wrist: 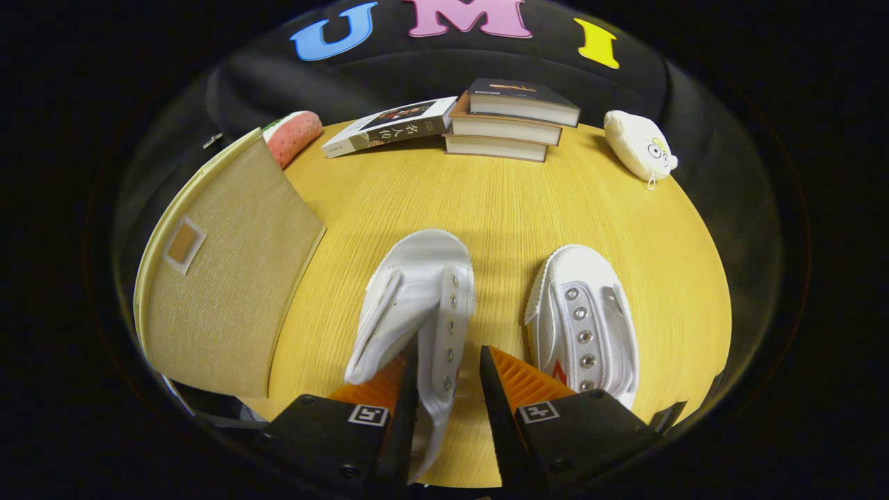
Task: Open the storage box then place both shoes into the box .Put the left shoe in first, then the right shoe, with the right side of both shoes facing outward in a uniform manner.
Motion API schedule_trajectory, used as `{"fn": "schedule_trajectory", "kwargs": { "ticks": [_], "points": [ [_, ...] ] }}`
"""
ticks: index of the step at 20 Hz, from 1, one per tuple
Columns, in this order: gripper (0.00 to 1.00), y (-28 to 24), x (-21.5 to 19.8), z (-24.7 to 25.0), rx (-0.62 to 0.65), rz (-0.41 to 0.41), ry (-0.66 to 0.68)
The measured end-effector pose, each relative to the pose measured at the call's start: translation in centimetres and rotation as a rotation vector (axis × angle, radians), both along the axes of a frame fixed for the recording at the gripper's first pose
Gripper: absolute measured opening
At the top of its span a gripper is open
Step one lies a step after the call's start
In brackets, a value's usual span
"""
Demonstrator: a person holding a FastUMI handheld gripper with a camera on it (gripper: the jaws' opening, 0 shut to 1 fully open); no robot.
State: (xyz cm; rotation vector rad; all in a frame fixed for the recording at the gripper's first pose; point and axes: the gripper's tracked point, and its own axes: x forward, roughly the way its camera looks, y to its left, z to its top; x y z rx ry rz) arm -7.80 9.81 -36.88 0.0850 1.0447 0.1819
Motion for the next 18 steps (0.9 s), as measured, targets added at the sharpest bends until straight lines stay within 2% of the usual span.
{"fn": "schedule_trajectory", "kwargs": {
  "ticks": [2,5,11,15,18],
  "points": [
    [0.32,0.3,0.0,-0.2,0.047,-0.100,0.023],
    [0.08,-0.1,0.1,0.7,0.107,-0.189,0.067],
    [0.05,1.4,-0.5,4.3,0.210,-0.220,0.100],
    [0.05,1.1,-0.1,9.1,0.258,-0.286,0.105],
    [0.05,2.0,1.8,14.4,0.284,-0.305,0.045]
  ]
}}
